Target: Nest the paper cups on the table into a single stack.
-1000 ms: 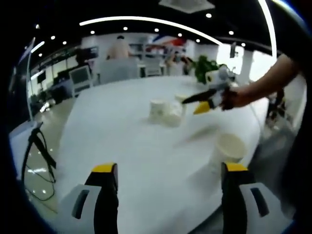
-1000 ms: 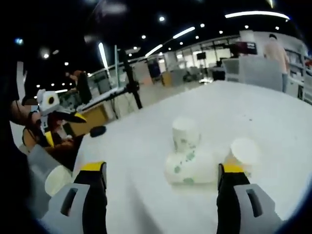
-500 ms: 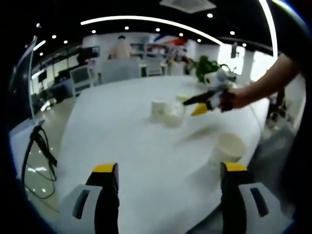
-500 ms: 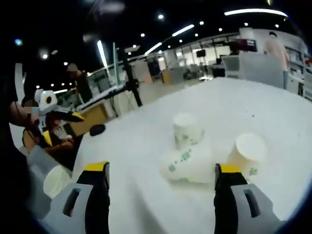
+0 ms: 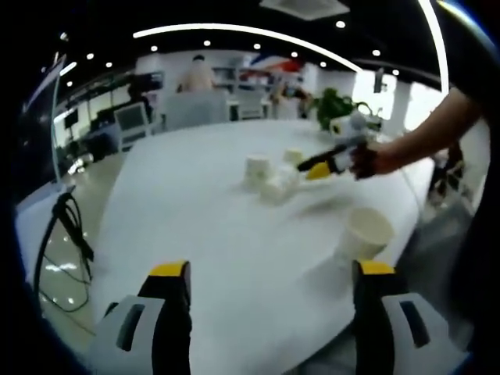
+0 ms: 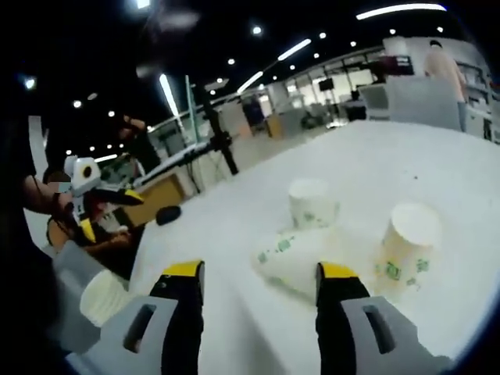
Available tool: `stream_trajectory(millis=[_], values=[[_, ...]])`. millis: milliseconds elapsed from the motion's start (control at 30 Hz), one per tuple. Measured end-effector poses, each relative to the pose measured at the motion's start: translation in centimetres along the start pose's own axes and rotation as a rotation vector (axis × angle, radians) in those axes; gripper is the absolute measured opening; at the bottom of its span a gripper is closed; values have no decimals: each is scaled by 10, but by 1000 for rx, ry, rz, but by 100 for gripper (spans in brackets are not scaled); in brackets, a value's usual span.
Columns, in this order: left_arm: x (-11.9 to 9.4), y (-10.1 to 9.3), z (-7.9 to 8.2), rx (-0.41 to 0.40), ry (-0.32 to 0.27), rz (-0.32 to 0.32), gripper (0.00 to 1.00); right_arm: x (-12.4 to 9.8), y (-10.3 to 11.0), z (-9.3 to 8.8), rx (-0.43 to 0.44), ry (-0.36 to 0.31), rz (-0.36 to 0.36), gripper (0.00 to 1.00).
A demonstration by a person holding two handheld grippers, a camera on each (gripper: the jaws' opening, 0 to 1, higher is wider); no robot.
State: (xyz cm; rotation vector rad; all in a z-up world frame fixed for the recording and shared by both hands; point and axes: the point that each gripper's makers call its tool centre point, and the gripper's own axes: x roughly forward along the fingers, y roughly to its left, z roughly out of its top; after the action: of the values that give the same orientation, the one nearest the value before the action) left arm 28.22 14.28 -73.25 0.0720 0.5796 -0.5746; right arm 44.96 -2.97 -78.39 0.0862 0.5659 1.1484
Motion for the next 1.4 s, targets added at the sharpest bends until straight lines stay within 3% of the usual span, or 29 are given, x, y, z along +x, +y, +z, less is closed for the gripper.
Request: stream_trajectory(millis=[233,400,633,833,1100,1400], values=[[-3,2,-4,-14,5,17,84,10,2,-3,27,-4,40,40],[-2,3,-7,-23,12,25,84,14,0,-4,23,1,46,37],[-1,1,-12,-28,24,31,84,19,-3,3,83,-24,102,15],[-3,4,-13,-37,26,41,84,21,1,-1,102,-19,132,5],[-1,5,-10,-28,11,48,84,17,13,-5,43,6,155,0],[-2,3,-9,-27,-4,49,84,6,23,3,24,6,154,0]])
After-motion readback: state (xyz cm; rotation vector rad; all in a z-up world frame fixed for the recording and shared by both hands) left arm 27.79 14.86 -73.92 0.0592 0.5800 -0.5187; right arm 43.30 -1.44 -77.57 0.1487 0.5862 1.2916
